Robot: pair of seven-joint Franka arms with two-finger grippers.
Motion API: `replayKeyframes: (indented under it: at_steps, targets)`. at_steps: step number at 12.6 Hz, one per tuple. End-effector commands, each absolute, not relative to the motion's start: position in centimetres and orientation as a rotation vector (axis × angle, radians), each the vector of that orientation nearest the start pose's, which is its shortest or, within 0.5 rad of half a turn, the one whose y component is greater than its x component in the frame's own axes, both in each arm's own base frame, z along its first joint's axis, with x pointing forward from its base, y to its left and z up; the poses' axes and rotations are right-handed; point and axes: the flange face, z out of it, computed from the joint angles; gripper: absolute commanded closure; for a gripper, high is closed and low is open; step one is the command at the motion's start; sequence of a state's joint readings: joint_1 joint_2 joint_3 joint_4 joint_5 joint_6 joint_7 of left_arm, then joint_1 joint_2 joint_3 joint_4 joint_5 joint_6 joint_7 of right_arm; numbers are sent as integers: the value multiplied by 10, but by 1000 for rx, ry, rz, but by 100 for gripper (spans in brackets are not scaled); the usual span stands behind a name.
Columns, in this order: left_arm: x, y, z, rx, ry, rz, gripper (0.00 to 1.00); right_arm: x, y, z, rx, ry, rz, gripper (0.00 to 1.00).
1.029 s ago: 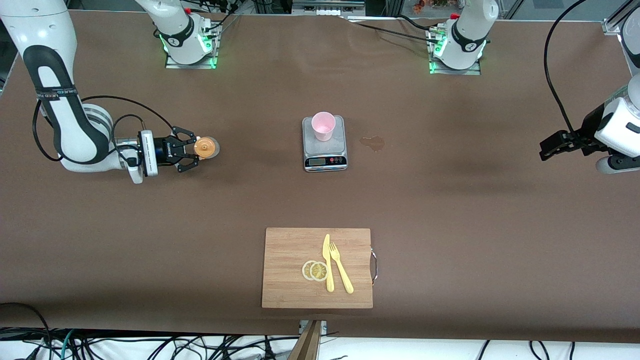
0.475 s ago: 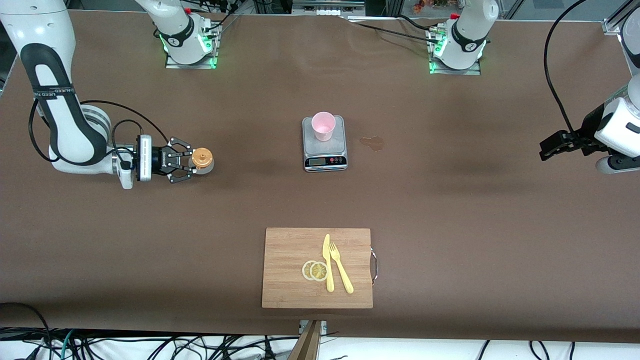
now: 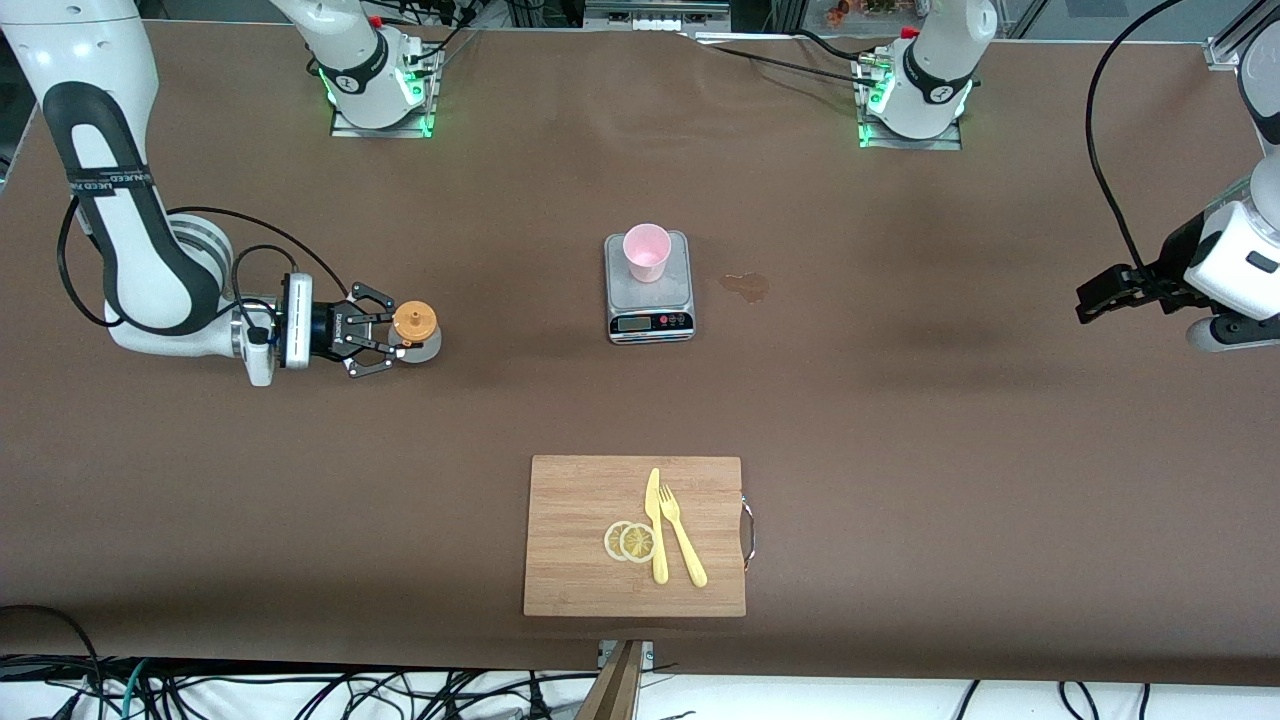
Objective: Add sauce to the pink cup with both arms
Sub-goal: 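Lower the sauce bottle onto the table and open the right gripper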
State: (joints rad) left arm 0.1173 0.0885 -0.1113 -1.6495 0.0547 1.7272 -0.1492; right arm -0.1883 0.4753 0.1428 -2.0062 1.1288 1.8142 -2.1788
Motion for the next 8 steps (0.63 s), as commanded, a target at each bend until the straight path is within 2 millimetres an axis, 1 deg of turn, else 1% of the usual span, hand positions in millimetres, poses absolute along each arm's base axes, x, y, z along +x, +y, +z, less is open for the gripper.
replayKeyframes:
  at_steps: [1,2,3,5,8]
  targets:
    - [590,9,554,-3111,-205,4,0,571,42,211,-1487,-1289,-773,88]
    - [590,8,554,-3111,-203,4,0,573,40,210,-1501,-1288,-770,88]
    - [591,9,553,-3111,-205,6,0,577,44,211,-1514,-1287,-786,88]
    - [591,9,552,-3111,-205,9,0,579,38,207,-1543,-1272,-821,88]
    - [591,9,552,-3111,-205,9,0,578,42,189,-1502,-1252,-842,88]
